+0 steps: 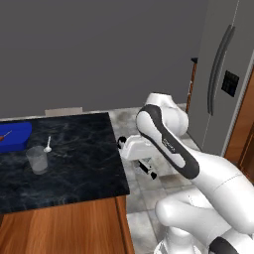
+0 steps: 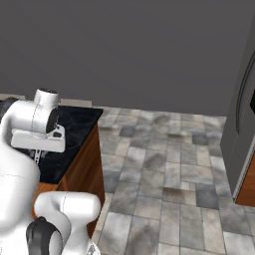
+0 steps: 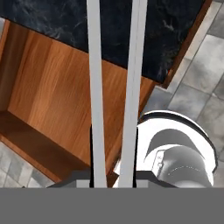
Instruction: Take the tongs from the drawer on the left and place them on the dining counter next to the tray containing the hot dog.
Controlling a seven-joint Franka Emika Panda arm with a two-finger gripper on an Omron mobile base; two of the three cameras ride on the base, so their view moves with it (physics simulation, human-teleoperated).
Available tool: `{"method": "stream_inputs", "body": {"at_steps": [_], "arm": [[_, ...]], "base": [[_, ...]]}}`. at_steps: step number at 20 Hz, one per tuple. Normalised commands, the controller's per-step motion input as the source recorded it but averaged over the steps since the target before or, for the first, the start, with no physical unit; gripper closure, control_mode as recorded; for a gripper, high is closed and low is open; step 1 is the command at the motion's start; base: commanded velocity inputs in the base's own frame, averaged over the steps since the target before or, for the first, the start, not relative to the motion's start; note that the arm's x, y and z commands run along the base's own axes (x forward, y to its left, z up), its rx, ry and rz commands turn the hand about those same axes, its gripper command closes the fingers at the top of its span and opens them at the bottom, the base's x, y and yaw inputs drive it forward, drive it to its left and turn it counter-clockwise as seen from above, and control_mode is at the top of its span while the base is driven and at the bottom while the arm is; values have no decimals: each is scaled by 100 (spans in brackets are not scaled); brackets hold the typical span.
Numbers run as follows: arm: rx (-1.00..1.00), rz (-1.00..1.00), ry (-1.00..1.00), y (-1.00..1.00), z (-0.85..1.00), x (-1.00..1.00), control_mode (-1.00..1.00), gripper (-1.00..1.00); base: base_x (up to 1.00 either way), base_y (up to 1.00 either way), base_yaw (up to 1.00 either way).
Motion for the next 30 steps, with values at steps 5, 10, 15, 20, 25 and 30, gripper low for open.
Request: {"method": "stream_inputs", "body": {"at_steps": [5,10,15,20,25,30], "arm": [[0,0,0,-81,11,35,-100,100],[0,0,0,-68,6,16,-100,100],[-3,-1,0,-49,6,0,-100,100],[-6,-3,0,-21,29,0,-100,100],[-9,-6,0,-11,19,0,-100,100],[-8,-10,-2,-1,3,0,-100,100]], "base": [[0,0,0],[0,0,0],[0,0,0],[0,0,0],[0,0,0],[0,0,0]]}}
